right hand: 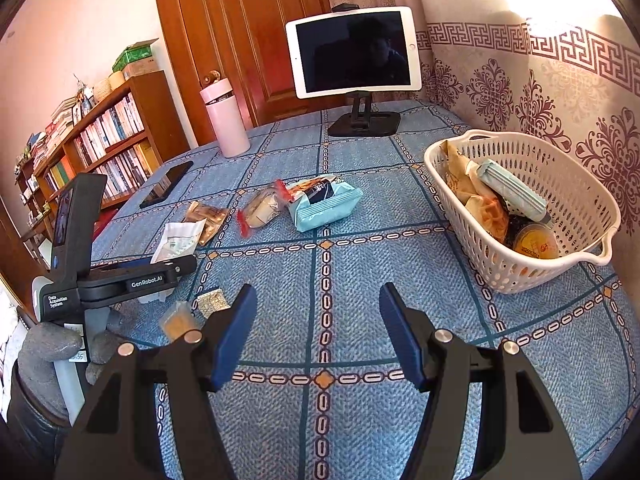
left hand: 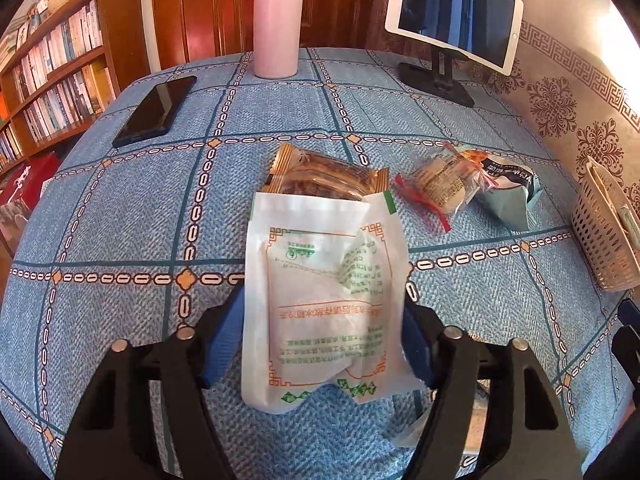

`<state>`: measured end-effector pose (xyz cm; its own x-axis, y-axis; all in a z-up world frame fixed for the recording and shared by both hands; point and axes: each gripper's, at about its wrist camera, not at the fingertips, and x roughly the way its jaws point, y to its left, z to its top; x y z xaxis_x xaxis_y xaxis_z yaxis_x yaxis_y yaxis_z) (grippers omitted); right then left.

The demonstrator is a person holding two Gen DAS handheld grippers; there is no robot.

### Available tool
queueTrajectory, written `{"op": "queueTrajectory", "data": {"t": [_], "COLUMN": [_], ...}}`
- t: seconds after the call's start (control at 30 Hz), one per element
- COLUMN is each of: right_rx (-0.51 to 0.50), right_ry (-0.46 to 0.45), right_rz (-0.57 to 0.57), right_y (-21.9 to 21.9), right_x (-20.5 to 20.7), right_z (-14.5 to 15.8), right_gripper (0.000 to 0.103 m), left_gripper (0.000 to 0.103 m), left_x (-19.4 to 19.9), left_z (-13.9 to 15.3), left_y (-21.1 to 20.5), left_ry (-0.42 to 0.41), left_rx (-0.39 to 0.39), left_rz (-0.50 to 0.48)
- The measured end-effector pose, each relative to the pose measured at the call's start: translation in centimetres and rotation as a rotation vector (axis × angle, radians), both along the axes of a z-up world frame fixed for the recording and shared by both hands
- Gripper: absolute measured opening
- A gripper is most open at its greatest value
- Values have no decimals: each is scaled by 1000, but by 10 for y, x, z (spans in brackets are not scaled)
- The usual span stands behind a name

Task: Organize snacks
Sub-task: 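Grasp the white printed bag with the left gripper while the right grasps the teal snack bag, then carry the teal snack bag with the right gripper toward the basket while the left holds the white bag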

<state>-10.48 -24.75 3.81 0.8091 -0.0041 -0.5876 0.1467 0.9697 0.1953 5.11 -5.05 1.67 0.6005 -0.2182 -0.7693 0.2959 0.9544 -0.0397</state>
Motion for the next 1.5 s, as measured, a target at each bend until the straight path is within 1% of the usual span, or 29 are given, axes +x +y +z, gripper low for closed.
{"op": "queueTrajectory", "data": {"t": [0.07,0.13,0.27,0.33,0.37,0.4,0.43,0.57,0.73,0.93,1.1,1.23,1.37,1.5], "right_rx": [5,6,-10,-30,-37,-43,-53,-108,-206,-260,-242,-266,-234,-171], "right_ry": [9,16,24,32,35,40,45,71,110,170,202,221,242,254], "right_rz": [9,15,25,24,28,34,32,47,92,88,106,94,111,118], "right_y": [1,0,-4,-6,-7,-7,-8,-5,4,1,-5,-7,-12,-19], "right_x": [5,10,27,39,46,54,62,92,129,164,177,185,191,196], "right_z": [0,1,6,8,9,9,9,7,-3,-17,-21,-25,-29,-33], "right_gripper": [64,64,64,64,67,73,73,74,78,79,80,82,82,82], "left_gripper": [53,47,42,42,42,42,42,42,42,42,42,42,42,42], "left_x": [-2,-3,-4,-5,-5,-6,-6,-6,-6,-7,-7,-7,-6,-6], "left_z": [1,2,6,9,11,14,15,16,16,15,15,14,14,13], "left_y": [3,6,17,23,25,28,30,37,39,38,39,37,36,36], "left_ry": [-3,-15,-31,-51,-63,-74,-82,-85,-80,-84,-80,-78,-73,-71], "left_rx": [-19,-36,-86,-106,-113,-120,-128,-147,-158,-160,-167,-164,-167,-167], "left_rz": [-4,8,46,63,71,80,88,102,108,112,113,102,100,98]}}
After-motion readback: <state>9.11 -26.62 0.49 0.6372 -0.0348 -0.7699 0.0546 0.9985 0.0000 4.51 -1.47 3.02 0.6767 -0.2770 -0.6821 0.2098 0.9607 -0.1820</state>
